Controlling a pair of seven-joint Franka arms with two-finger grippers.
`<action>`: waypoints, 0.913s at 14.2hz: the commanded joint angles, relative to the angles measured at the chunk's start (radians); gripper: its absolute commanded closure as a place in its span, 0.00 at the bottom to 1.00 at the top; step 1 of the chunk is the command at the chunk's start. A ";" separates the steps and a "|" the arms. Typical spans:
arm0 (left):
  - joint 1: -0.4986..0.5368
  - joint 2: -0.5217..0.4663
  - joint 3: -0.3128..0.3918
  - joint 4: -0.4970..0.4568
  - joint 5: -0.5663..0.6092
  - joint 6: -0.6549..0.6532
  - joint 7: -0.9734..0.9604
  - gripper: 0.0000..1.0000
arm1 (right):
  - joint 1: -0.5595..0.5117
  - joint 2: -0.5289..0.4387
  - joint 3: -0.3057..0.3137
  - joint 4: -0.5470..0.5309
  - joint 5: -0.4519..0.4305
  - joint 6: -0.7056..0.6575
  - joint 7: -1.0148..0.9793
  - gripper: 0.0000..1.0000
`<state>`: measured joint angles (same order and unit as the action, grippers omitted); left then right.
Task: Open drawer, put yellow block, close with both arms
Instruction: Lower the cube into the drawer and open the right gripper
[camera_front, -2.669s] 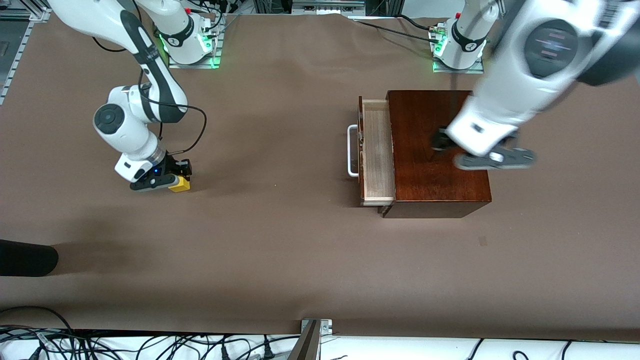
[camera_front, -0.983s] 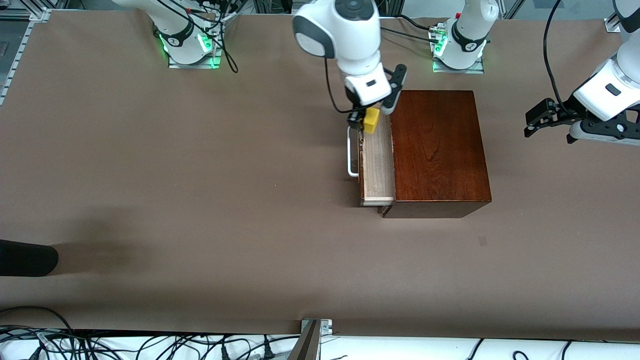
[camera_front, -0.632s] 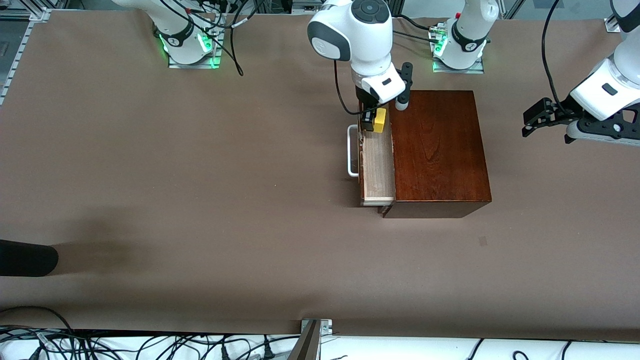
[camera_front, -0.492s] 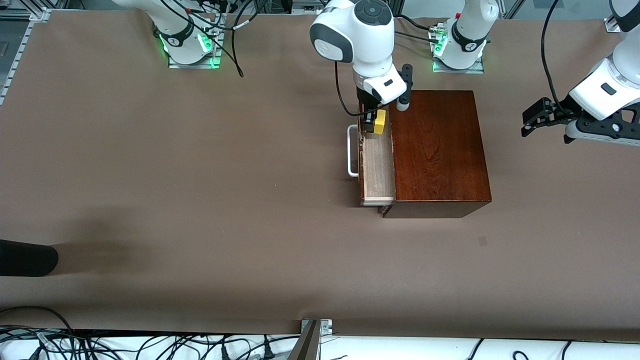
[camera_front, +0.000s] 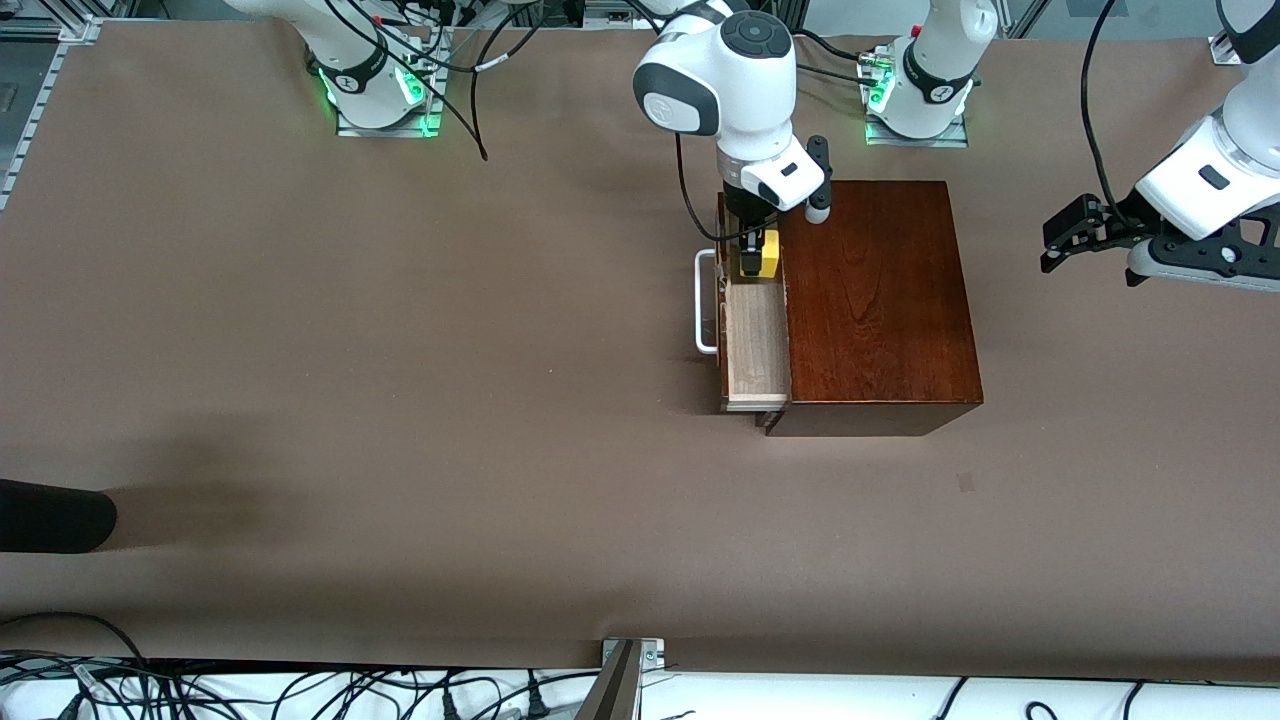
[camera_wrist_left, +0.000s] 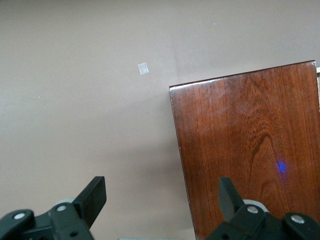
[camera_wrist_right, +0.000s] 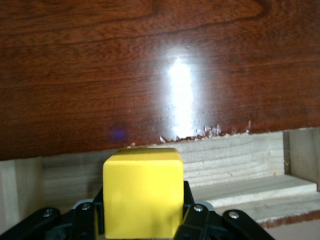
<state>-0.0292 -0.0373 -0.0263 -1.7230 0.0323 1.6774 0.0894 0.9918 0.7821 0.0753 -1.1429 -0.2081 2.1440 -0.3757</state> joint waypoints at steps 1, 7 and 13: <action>-0.006 -0.003 0.005 0.016 -0.005 -0.019 0.009 0.00 | 0.013 0.034 -0.011 0.042 -0.043 0.010 -0.020 1.00; -0.006 -0.003 0.005 0.016 -0.005 -0.019 0.010 0.00 | 0.013 0.057 -0.011 0.035 -0.053 0.020 -0.023 1.00; -0.006 -0.003 0.005 0.016 -0.005 -0.019 0.012 0.00 | 0.011 0.083 -0.015 0.034 -0.074 0.022 -0.020 1.00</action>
<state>-0.0298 -0.0373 -0.0263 -1.7229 0.0323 1.6769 0.0895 0.9948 0.8421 0.0713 -1.1421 -0.2668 2.1659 -0.3869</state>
